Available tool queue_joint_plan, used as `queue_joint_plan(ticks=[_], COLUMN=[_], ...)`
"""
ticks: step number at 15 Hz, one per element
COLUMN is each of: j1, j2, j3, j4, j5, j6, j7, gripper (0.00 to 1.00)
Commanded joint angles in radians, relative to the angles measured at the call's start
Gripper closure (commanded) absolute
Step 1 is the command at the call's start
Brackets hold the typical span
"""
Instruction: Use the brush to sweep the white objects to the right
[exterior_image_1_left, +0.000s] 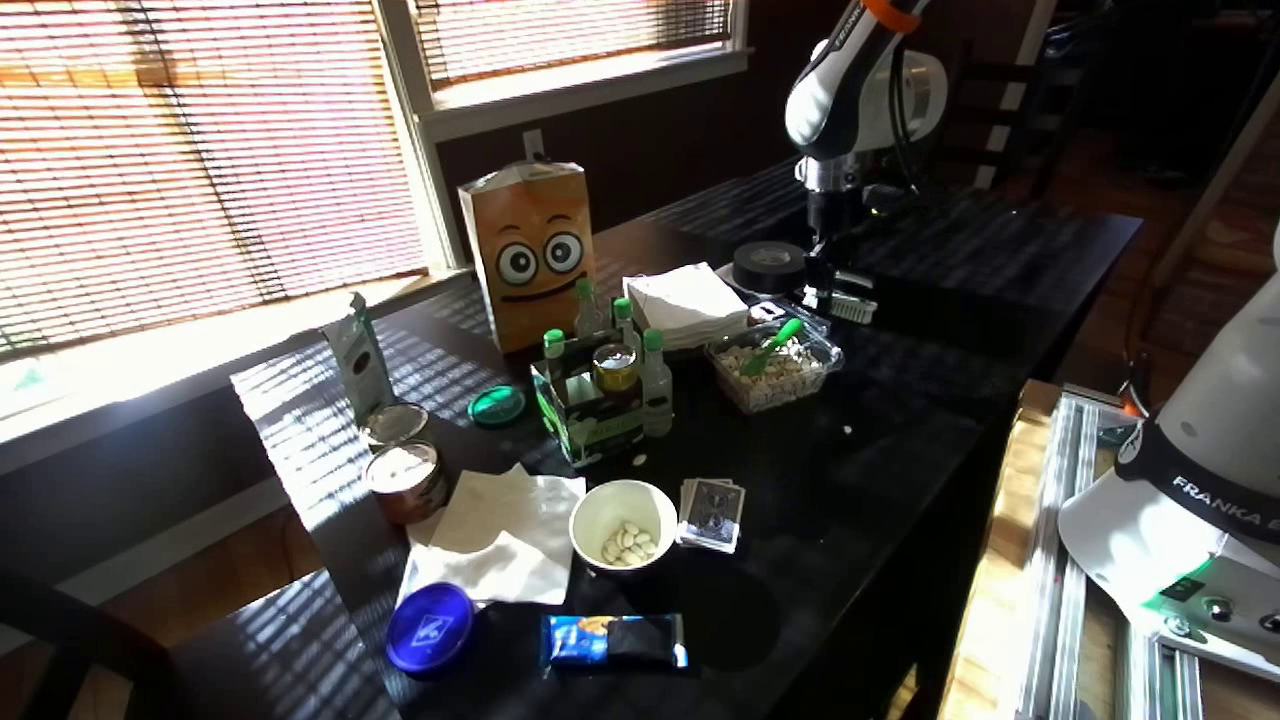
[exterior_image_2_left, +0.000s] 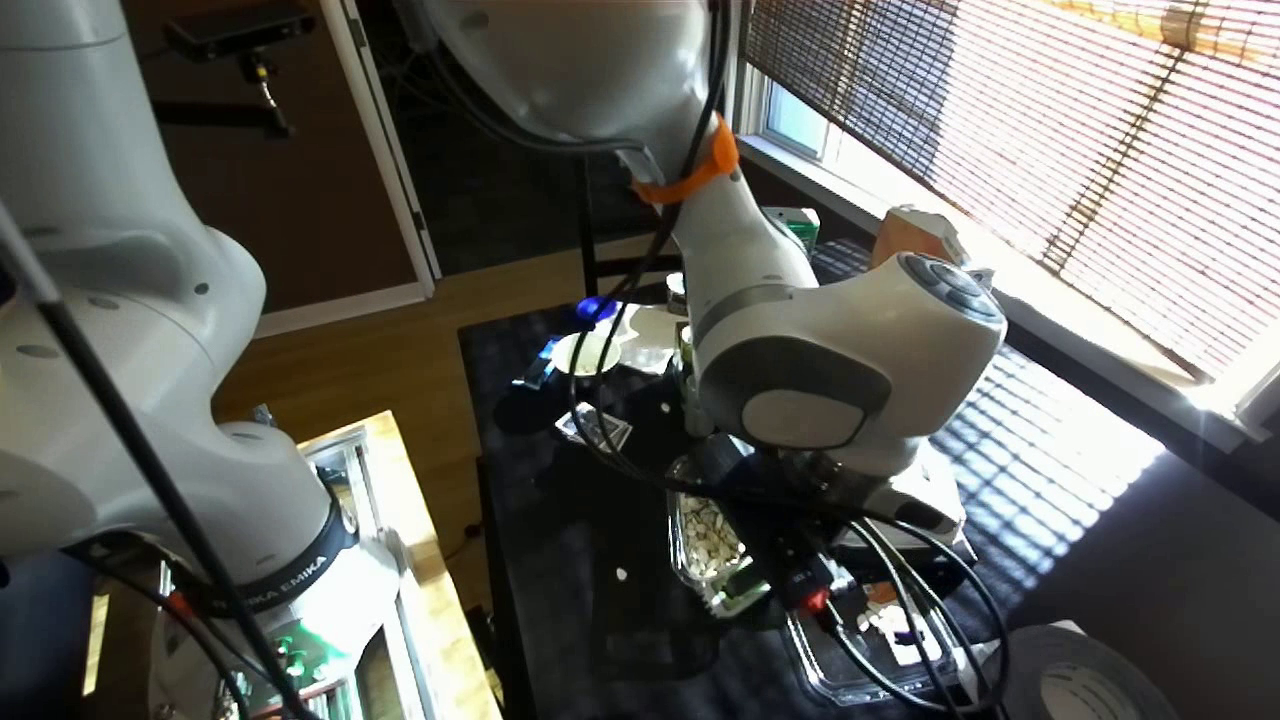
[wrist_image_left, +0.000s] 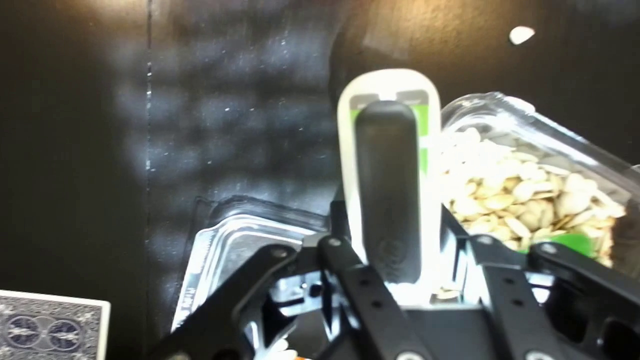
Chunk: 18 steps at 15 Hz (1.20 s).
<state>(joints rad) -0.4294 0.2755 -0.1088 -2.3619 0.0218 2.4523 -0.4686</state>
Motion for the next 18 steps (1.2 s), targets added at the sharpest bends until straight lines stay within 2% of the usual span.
queue_joint_plan(ticks=[1,2,3,5,6,7,8,12,15,18], j1=[0.052,0.060,0.075,0.082,0.080,0.087,0.117,0.212,0.252,0.256], j2=[-0.143,-0.049,-0.064,-0.063,-0.058,-0.068,-0.071,-0.087,-0.088,-0.085], j3=[0.027,-0.010,-0.009,-0.016,-0.021,-0.015,-0.012,0.047,0.119,0.184], j4=[-0.137,-0.057,-0.073,-0.072,-0.067,-0.083,-0.091,-0.131,-0.163,-0.196], j5=[0.090,0.048,0.052,0.051,0.050,0.044,0.007,-0.044,0.004,0.069], j6=[-0.018,-0.005,-0.006,-0.005,-0.005,0.012,0.021,0.068,0.101,0.132], j7=[-0.070,-0.031,-0.030,-0.028,-0.028,-0.041,-0.006,-0.031,-0.137,-0.266], gripper=[0.84,0.84,0.59,0.59,0.84,0.84,0.84,0.84,0.84,0.84])
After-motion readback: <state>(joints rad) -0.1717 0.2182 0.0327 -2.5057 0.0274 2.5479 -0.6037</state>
